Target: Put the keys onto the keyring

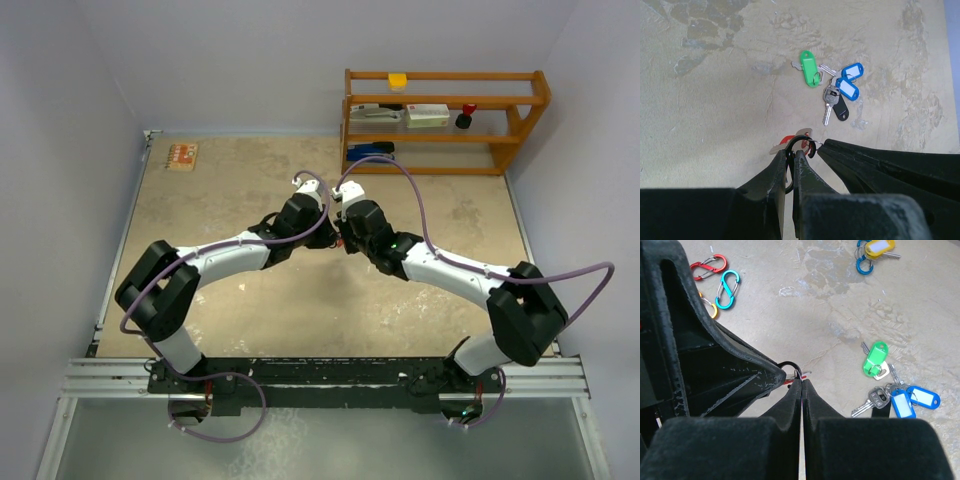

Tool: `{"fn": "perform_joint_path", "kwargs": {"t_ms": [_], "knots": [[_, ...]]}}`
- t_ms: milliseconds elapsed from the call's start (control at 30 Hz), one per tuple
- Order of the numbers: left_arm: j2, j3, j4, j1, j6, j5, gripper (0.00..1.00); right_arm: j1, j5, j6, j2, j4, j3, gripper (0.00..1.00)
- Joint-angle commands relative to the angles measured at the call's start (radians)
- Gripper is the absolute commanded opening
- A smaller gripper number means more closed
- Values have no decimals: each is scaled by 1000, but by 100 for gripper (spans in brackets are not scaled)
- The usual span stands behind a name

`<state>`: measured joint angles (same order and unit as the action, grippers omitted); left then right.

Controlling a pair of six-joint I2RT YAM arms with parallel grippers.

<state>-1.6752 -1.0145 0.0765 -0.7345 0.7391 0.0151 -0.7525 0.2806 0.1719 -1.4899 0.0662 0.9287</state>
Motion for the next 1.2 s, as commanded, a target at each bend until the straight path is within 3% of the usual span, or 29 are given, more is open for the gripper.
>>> {"fn": "perform_joint_path", "kwargs": {"t_ms": [0, 1100, 1133, 1167], "knots": [[54, -11, -1, -5, -21, -6, 0, -2, 45, -4, 48, 34, -5, 0], [35, -1, 31, -4, -53, -135, 0, -4, 123, -22, 98, 126, -82, 0], [34, -3, 31, -5, -55, -141, 1, -3, 126, -23, 100, 128, -83, 0], [31, -5, 29, -5, -56, -144, 11, -3, 127, -23, 101, 129, -85, 0]]}}
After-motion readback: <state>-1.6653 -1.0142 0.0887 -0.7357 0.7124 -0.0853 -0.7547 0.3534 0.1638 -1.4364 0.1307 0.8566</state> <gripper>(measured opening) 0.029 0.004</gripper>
